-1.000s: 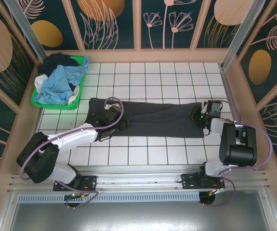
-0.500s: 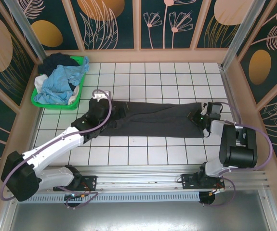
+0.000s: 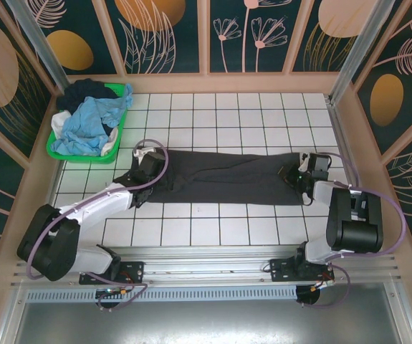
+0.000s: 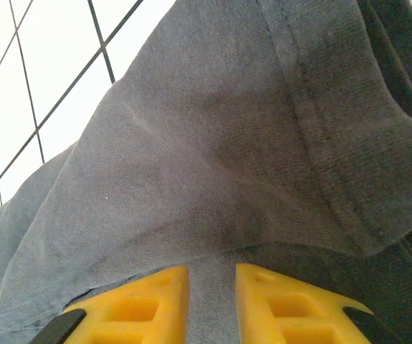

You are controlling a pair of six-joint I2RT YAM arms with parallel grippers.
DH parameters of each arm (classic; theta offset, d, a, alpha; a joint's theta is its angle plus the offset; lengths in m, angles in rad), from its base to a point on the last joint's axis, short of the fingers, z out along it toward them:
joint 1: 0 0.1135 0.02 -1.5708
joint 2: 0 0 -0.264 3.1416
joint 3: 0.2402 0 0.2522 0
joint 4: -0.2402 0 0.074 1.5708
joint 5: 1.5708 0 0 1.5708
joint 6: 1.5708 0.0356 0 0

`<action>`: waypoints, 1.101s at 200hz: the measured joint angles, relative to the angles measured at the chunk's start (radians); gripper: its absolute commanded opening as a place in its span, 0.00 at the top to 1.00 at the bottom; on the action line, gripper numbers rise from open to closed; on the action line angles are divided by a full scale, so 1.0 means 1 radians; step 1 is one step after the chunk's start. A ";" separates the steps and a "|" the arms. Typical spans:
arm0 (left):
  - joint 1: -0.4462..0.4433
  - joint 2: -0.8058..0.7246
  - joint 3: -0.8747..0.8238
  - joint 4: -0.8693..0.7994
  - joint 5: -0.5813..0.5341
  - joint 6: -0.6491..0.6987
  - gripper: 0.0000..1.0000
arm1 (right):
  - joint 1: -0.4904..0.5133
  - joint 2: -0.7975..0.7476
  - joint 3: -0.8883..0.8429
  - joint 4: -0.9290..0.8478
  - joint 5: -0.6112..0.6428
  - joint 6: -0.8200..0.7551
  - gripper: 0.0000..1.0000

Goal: Fold and stack the t-shirts

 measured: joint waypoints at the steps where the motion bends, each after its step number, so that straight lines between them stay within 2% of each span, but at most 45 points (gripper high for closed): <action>1: 0.000 0.001 -0.002 0.005 0.004 -0.004 0.25 | 0.000 0.000 0.000 0.000 0.000 0.000 0.75; 34: 0.000 0.043 -0.011 0.047 0.087 -0.006 0.41 | 0.000 0.000 0.000 0.003 0.000 0.000 0.75; 61: 0.000 0.100 -0.008 0.059 0.118 -0.007 0.68 | 0.000 0.000 0.000 0.010 0.000 0.001 0.75; 88: 0.000 0.128 -0.002 0.050 0.136 -0.003 0.86 | 0.000 -0.005 -0.002 0.009 0.000 0.001 0.74; 107: 0.000 0.101 -0.015 0.065 0.189 -0.008 0.98 | 0.000 -0.021 -0.002 0.006 0.000 0.004 0.74; 130: -0.011 -0.021 -0.106 0.120 0.279 -0.049 0.91 | 0.009 -0.051 -0.002 0.000 0.011 0.009 0.73; 134: -0.017 -0.043 -0.119 0.120 0.286 -0.053 0.87 | 0.013 -0.058 -0.002 -0.003 0.015 0.009 0.73; 145: -0.033 -0.090 -0.145 0.120 0.298 -0.071 0.71 | 0.028 -0.079 -0.002 -0.016 0.036 0.012 0.72; 159: -0.048 -0.136 -0.173 0.132 0.320 -0.091 0.64 | 0.044 -0.105 -0.002 -0.029 0.056 0.017 0.72; 173: -0.051 -0.173 -0.205 0.140 0.348 -0.110 0.52 | 0.055 -0.126 -0.002 -0.043 0.070 0.022 0.71; 183: -0.051 -0.199 -0.228 0.140 0.363 -0.118 0.48 | 0.063 -0.138 -0.002 -0.051 0.088 0.024 0.71; 202: -0.051 -0.262 -0.259 0.122 0.364 -0.129 0.36 | 0.082 -0.155 -0.002 -0.064 0.121 0.027 0.70; 220: -0.051 -0.325 -0.255 0.085 0.308 -0.127 0.27 | 0.095 -0.157 -0.002 -0.066 0.140 0.035 0.70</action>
